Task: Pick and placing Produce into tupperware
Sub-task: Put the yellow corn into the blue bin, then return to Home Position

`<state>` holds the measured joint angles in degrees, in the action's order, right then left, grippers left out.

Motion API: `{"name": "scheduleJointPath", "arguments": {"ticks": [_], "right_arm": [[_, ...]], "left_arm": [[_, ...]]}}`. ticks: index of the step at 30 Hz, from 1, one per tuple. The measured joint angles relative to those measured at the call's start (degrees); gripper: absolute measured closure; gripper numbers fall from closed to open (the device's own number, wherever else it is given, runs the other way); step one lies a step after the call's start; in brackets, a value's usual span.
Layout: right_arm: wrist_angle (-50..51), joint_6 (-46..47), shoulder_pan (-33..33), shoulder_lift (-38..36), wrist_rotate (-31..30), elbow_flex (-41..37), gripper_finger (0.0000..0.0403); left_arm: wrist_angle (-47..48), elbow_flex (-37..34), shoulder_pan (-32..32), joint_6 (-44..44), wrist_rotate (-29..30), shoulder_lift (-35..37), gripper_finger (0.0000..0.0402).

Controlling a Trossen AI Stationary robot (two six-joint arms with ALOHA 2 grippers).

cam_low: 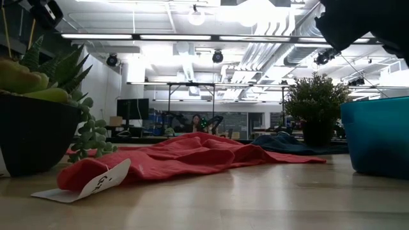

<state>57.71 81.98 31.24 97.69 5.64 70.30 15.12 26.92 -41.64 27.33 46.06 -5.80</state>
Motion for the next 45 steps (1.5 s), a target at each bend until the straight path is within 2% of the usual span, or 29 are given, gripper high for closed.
{"name": "scheduleJointPath", "arguments": {"ticks": [8, 19, 25, 31, 34, 40, 45], "right_arm": [[0.2, 0.3, -0.2, 0.0, -0.4, 0.0, 0.0387], [0.2, 1.6, 0.2, 0.0, -1.3, 0.0, 0.0299], [0.2, 1.5, 1.1, -0.7, -2.9, 0.0, 0.0293], [-4.3, -0.5, 1.9, -8.2, -8.0, 0.0, 0.0293], [-10.8, -3.7, 2.5, -13.8, -12.2, 0.0, 0.0293], [-24.3, -13.5, 5.0, -24.6, -27.4, 0.1, 0.0293], [-36.9, -33.1, 8.9, -33.1, -40.2, 0.1, 0.0293]], "left_arm": [[0.1, 0.0, 0.0, 0.0, 0.0, 0.0, 0.0273], [0.1, 0.0, 0.0, 0.0, 0.0, 0.0, 0.0273], [0.6, 0.0, 0.0, 0.0, 0.5, 0.0, 0.0273], [0.8, 0.0, 0.0, 0.0, 2.4, 0.0, 0.0273], [1.0, 0.0, 0.0, 0.0, 3.1, 0.0, 0.0273], [1.2, 0.0, 0.0, 0.0, 3.5, 0.0, 0.0273], [1.4, 0.0, 0.0, 0.0, 3.7, 0.0, 0.0273]]}}
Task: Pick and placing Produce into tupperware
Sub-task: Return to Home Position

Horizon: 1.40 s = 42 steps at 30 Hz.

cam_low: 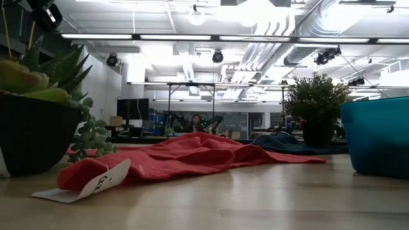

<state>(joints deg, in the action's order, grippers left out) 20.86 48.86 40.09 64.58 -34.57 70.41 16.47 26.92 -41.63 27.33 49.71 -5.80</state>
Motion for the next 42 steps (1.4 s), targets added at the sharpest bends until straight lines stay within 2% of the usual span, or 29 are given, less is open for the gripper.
{"name": "scheduleJointPath", "arguments": {"ticks": [2, 5, 8, 12, 16, 21, 26, 31, 33, 38, 42], "right_arm": [[-6.4, -9.7, 1.9, -2.7, -2.0, 0.0, 0.0293], [-15.9, -25.4, 4.3, -5.5, -0.1, 0.0, 0.0293], [-23.9, -38.0, 5.5, -6.8, 7.6, 0.0, 0.0293], [-29.7, -47.0, 4.5, -6.5, 21.6, 0.0, 0.0293], [-29.1, -46.6, 0.1, -5.8, 27.7, 0.0, 0.0293], [-23.4, -40.2, -11.7, -4.9, 34.3, -0.1, 0.0293], [-14.8, -38.4, -21.8, -5.9, 34.9, -0.1, 0.0293], [-6.3, -39.8, -25.2, -9.5, 36.6, -0.5, 0.0293], [-8.8, -40.3, -25.2, -12.7, 36.6, -4.0, 0.0293], [-24.2, -37.1, -25.8, -23.8, 36.6, -20.1, 0.0293], [-33.2, -37.6, -26.6, -30.9, 36.6, -28.9, 0.0293]], "left_arm": [[0.0, 0.0, 0.0, 0.0, 0.0, 0.0, 0.0273], [0.0, 0.0, 0.0, 0.0, 0.0, 0.0, 0.0273], [0.0, 0.0, 0.0, 0.0, 0.0, 0.0, 0.0273], [0.0, 0.0, 0.0, 0.0, -1.9, 0.0, 0.0273], [0.1, 0.0, 0.0, 0.0, -4.9, 0.0, 0.0273], [0.2, 0.0, 0.0, 0.0, -5.1, 0.0, 0.0273], [0.2, 0.0, 0.0, 0.0, -5.1, 0.0, 0.0273], [0.2, 0.0, 0.0, 0.0, -5.1, 0.0, 0.0273], [0.2, 0.0, 0.0, 0.0, -5.1, 0.0, 0.0273], [0.2, 0.0, 0.0, 0.0, -5.2, 0.0, 0.0273], [0.2, 0.0, 0.0, 0.0, -5.2, -0.1, 0.0273]]}}
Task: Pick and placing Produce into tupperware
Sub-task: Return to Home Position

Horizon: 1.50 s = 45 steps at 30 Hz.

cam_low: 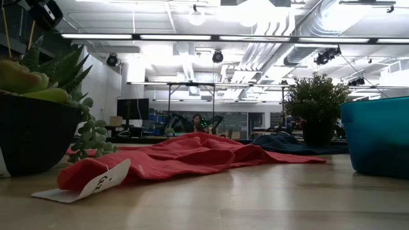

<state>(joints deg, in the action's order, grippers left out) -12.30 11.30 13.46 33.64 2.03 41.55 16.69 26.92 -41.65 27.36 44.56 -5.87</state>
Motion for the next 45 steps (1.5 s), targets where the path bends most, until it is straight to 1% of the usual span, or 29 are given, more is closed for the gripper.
{"name": "scheduleJointPath", "arguments": {"ticks": [7, 12, 16, 23, 29, 35, 40, 45], "right_arm": [[-5.8, -0.2, -4.1, -8.4, -0.5, -11.8, 0.0293], [-15.1, 3.2, -6.3, -12.4, 1.0, -22.0, 0.0293], [-23.2, 4.1, -7.7, -13.8, 2.1, -29.0, 0.0293], [-31.9, 6.7, -9.5, -13.9, 2.9, -37.8, 0.0293], [-32.5, 2.5, -9.5, -13.9, 2.9, -41.0, 0.0293], [-30.6, -3.8, -9.5, -13.9, 3.8, -41.0, 0.0293], [-25.4, -4.3, -9.5, -14.8, 5.4, -41.0, 0.0293], [-17.5, -4.3, -9.5, -19.5, 6.9, -41.0, 0.0293]], "left_arm": [[0.0, 0.0, 0.0, 0.0, -0.1, 0.0, 0.0273], [0.0, 0.0, 0.0, 0.0, -0.1, 0.0, 0.0273], [0.0, 0.0, 0.0, 0.0, -0.1, 0.0, 0.0273], [0.0, 0.0, 0.0, 0.0, 0.0, 0.0, 0.0273], [0.0, 0.0, 0.0, 0.0, 0.0, 0.0, 0.0273], [0.0, 0.0, 0.0, 0.0, 0.0, 0.0, 0.0273], [0.0, 0.0, 0.0, 0.0, 0.0, 0.0, 0.0273], [0.0, 0.0, 0.0, 0.0, 0.0, 0.0, 0.0273]]}}
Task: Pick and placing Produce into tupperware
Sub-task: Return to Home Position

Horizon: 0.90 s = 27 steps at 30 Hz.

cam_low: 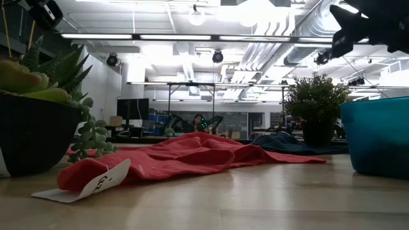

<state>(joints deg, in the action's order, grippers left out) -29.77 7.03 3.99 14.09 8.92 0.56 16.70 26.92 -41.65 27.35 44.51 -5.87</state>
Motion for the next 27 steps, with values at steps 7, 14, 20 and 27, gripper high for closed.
{"name": "scheduleJointPath", "arguments": {"ticks": [7, 14, 20, 27], "right_arm": [[12.7, 1.8, 0.0, -9.5, 0.4, 0.0, 0.0293], [17.6, 1.9, 0.0, -14.0, 0.7, 0.0, 0.0293], [20.5, 1.9, 0.0, -14.0, 1.3, 0.0, 0.0293], [24.9, 0.4, 0.0, -14.0, -0.5, 0.0, 0.0293]], "left_arm": [[0.0, 0.0, 0.0, 0.0, 0.0, 0.0, 0.0273], [0.0, 0.0, 0.0, 0.0, 0.0, 0.0, 0.0273], [0.2, 0.0, 0.0, 0.0, 0.0, 0.0, 0.0273], [0.2, 0.0, 0.0, 0.0, 0.0, 0.0, 0.0273]]}}
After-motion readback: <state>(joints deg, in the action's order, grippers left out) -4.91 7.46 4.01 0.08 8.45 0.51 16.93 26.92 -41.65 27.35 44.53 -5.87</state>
